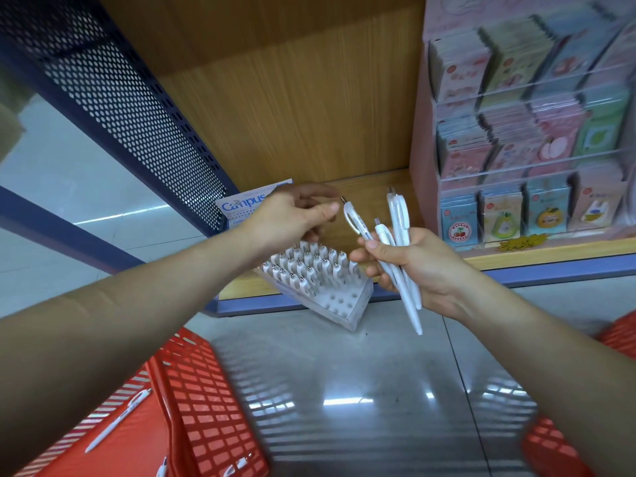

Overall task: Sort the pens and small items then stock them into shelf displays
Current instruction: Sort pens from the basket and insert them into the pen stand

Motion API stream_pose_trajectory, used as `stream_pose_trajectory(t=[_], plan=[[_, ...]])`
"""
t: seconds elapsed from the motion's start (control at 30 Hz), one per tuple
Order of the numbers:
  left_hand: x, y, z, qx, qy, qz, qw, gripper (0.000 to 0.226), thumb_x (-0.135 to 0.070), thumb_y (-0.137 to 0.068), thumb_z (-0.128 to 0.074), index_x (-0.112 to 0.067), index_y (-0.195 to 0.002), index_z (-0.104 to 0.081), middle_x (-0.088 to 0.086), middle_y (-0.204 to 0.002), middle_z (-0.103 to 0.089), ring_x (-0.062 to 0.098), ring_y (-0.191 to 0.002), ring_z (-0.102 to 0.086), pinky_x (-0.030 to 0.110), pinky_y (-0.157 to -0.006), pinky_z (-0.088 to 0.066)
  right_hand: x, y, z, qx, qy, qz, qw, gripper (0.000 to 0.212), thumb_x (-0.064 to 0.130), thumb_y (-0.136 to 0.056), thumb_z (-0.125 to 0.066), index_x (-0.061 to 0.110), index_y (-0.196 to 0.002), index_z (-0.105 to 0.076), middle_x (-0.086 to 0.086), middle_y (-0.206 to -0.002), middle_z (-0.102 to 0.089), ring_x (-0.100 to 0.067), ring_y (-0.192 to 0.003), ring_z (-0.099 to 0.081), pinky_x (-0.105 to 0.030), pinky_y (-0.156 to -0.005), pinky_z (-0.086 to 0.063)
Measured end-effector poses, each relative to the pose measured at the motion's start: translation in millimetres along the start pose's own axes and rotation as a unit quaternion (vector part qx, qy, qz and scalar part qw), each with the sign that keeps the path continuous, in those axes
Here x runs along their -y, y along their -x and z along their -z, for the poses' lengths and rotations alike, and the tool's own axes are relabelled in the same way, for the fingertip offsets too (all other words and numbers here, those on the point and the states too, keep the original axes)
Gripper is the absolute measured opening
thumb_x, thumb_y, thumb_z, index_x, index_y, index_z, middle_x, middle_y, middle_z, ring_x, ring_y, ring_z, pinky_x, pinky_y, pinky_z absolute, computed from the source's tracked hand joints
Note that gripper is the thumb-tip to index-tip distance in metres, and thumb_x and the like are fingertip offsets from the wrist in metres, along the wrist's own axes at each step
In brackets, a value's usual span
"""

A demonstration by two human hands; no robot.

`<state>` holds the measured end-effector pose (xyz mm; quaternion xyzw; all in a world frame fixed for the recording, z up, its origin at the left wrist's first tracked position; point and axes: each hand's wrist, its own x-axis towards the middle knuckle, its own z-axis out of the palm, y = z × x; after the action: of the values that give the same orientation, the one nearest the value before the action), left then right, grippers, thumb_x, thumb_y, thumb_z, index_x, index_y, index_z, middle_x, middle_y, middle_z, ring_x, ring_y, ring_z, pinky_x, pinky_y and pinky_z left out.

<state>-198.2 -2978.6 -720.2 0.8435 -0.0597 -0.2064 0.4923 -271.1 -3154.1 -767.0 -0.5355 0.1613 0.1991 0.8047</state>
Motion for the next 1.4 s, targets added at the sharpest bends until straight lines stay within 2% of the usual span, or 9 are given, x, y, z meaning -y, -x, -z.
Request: stream_pose_trajectory(t=[0.17, 0.3, 0.4, 0.5, 0.63, 0.73, 0.9, 1.17, 1.4], plan=[[-12, 3, 0, 0.033, 0.055, 0.024, 0.998, 0.015, -0.011, -0.088, -0.064, -0.003, -0.1, -0.067, 0.004, -0.068, -0.065, 0.011, -0.062, -0.063, 0.022, -0.065, -0.056, 1, 2, -2, 0.036, 0.023, -0.004, 0.999, 0.014, 0.01, -0.091, -0.062, 0.002, -0.101, -0.066, -0.012, -0.089, -0.074, -0.014, -0.063, -0.063, -0.019, -0.054, -0.048], [-21, 5, 14, -0.016, 0.021, 0.008, 1.0, 0.003, -0.002, -0.085, -0.066, -0.001, -0.085, -0.068, 0.006, -0.059, -0.067, 0.011, -0.055, -0.064, 0.02, -0.059, -0.057, 0, 2, -2, 0.027, 0.006, -0.02, 0.999, 0.017, 0.022, -0.095, -0.057, 0.014, -0.109, -0.062, -0.014, -0.099, -0.073, -0.023, -0.085, -0.071, -0.037, -0.08, -0.055], [-28, 4, 36, -0.063, -0.003, -0.006, 0.998, 0.005, 0.003, -0.082, -0.066, 0.0, -0.082, -0.07, 0.007, -0.059, -0.068, 0.013, -0.053, -0.064, 0.02, -0.056, -0.056, 2, 0, 1, -0.023, -0.013, -0.043, 0.999, 0.024, 0.031, -0.097, -0.054, 0.015, -0.115, -0.058, -0.015, -0.089, -0.071, -0.027, -0.069, -0.071, -0.032, -0.06, -0.057], [-29, 10, 48, -0.061, -0.063, -0.002, 0.996, 0.005, 0.003, -0.081, -0.068, 0.0, -0.082, -0.071, 0.012, -0.063, -0.069, 0.013, -0.052, -0.064, 0.02, -0.054, -0.055, 2, -4, 4, -0.08, 0.039, -0.043, 0.995, 0.029, 0.031, -0.098, -0.053, 0.007, -0.112, -0.061, -0.009, -0.067, -0.064, -0.013, -0.044, -0.045, -0.019, -0.039, -0.032], [-13, 19, 42, -0.06, -0.139, 0.005, 0.988, 0.006, 0.0, -0.081, -0.07, -0.005, -0.078, -0.072, 0.011, -0.062, -0.069, 0.01, -0.05, -0.064, 0.02, -0.05, -0.054, 4, -5, 5, -0.1, -0.013, -0.044, 0.994, 0.028, 0.004, -0.09, -0.044, -0.007, -0.108, -0.063, -0.013, -0.07, -0.064, -0.012, -0.049, -0.04, -0.02, -0.043, -0.03], [3, 23, 34, -0.059, -0.234, -0.04, 0.97, 0.004, -0.009, -0.08, -0.074, -0.012, -0.079, -0.076, 0.002, -0.061, -0.071, 0.012, -0.057, -0.068, 0.029, -0.065, -0.059, 4, -3, 4, -0.083, -0.049, -0.035, 0.995, 0.028, -0.004, -0.09, -0.042, -0.006, -0.11, -0.062, -0.016, -0.079, -0.066, -0.015, -0.056, -0.052, -0.021, -0.048, -0.041], [26, 31, 17, -0.05, -0.315, -0.093, 0.943, 0.007, -0.023, -0.08, -0.074, -0.019, -0.086, -0.077, -0.007, -0.07, -0.072, 0.003, -0.062, -0.063, 0.026, -0.069, -0.053, 0, -1, 1, -0.035, -0.031, -0.049, 0.998, 0.022, 0.013, -0.099, -0.05, 0.016, -0.119, -0.06, -0.013, -0.076, -0.064, -0.018, -0.049, -0.056, -0.022, -0.042, -0.043], [42, 28, 9, -0.014, -0.355, -0.146, 0.923, 0.011, -0.027, -0.083, -0.072, -0.019, -0.087, -0.076, -0.002, -0.072, -0.072, 0.013, -0.07, -0.067, 0.033, -0.071, -0.052, 0, -5, 3, -0.039, -0.075, -0.048, 0.995, 0.031, -0.005, -0.09, -0.044, -0.003, -0.116, -0.06, -0.01, -0.067, -0.06, -0.012, -0.051, -0.045, -0.018, -0.042, -0.037], [54, 27, 6, 0.033, -0.439, -0.224, 0.869, 0.016, -0.035, -0.08, -0.071, -0.022, -0.088, -0.076, -0.008, -0.077, -0.056, 0.015, -0.077, -0.058, 0.032, -0.066, -0.05, -2, -4, 1, -0.021, -0.038, -0.063, 0.997, 0.025, 0.018, -0.098, -0.053, 0.017, -0.122, -0.059, -0.009, -0.069, -0.062, -0.014, -0.046, -0.048, -0.018, -0.037, -0.033]])
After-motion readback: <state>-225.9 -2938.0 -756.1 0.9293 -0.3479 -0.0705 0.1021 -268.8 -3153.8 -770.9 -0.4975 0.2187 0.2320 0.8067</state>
